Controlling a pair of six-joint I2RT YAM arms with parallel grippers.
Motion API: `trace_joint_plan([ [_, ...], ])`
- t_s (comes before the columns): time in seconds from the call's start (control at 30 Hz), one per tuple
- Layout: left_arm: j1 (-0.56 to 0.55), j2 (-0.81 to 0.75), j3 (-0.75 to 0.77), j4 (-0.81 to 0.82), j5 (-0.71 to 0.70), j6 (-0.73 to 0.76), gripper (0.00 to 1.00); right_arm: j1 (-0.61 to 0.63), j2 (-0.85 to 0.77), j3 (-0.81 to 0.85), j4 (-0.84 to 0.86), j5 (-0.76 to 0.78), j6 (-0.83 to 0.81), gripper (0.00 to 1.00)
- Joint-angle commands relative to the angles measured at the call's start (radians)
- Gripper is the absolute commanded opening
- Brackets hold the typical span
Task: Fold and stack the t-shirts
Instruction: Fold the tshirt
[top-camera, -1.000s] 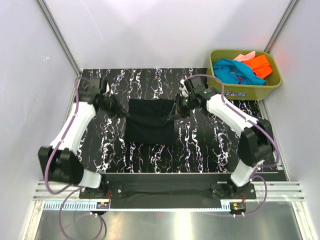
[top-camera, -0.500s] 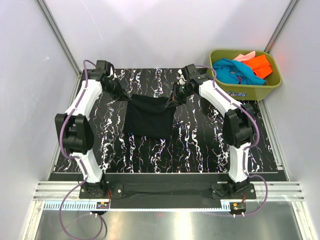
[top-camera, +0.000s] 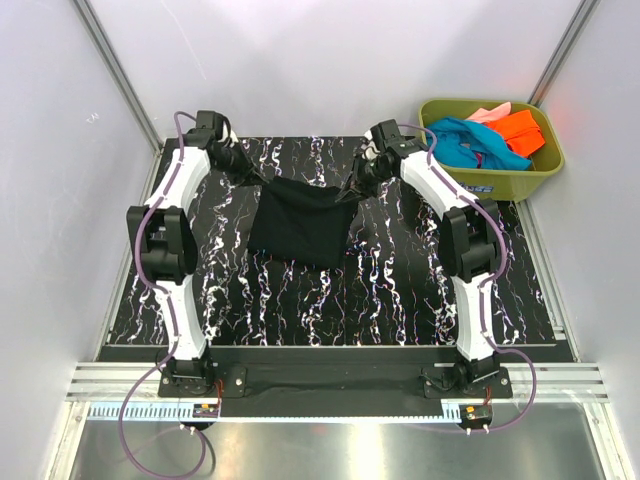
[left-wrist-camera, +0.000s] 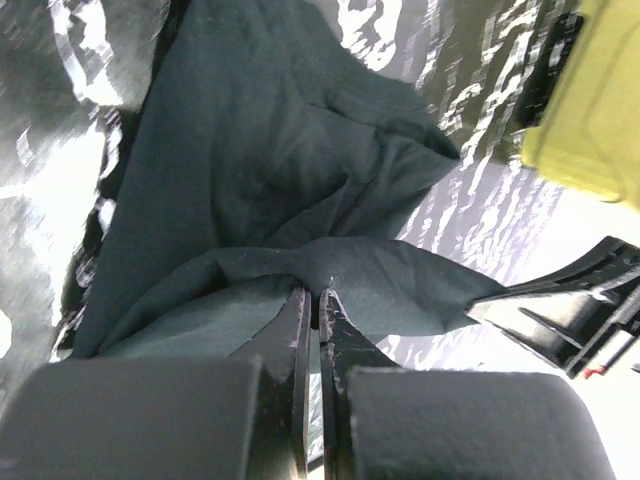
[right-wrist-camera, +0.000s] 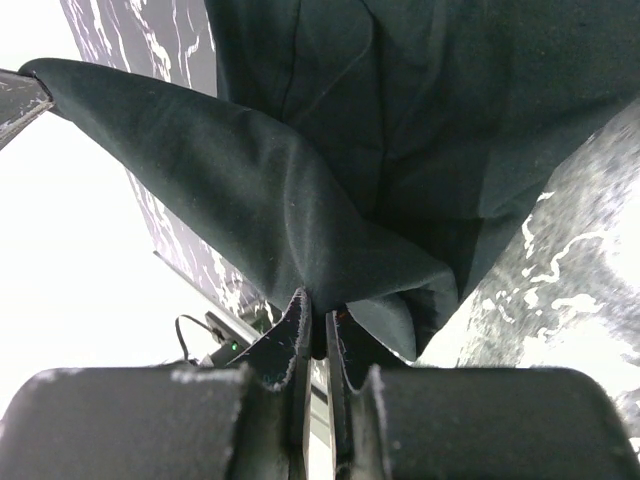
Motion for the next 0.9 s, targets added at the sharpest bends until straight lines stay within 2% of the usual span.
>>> trace_joint_plan([
  [0.0,0.005,0.049,0.081,0.109,0.082,-0.026,0.00,-0.024,0.026,0.065,0.008,-0.027,-0.009,0.06],
  [0.37,-0.012,0.206,0.178,0.326,0.170,-0.098,0.01,-0.059,0.083,0.077,0.056,-0.013,0.021,0.08],
  [0.43,-0.026,0.239,0.207,0.379,0.179,-0.104,0.07,-0.067,0.097,0.079,0.064,-0.005,0.026,0.09],
  [0.53,-0.048,0.334,0.334,0.370,0.188,-0.104,0.08,-0.078,0.115,0.082,0.067,0.025,0.026,0.09],
  [0.63,-0.063,0.409,0.417,0.367,0.193,-0.116,0.17,-0.085,0.131,0.079,0.067,0.053,0.026,0.09],
  [0.77,-0.060,0.409,0.404,0.327,0.166,-0.066,0.30,-0.096,0.152,0.067,0.071,0.076,0.021,0.12],
  [0.87,-0.052,0.317,0.312,0.293,0.078,0.018,0.35,-0.101,0.168,0.059,0.074,0.085,0.009,0.14],
])
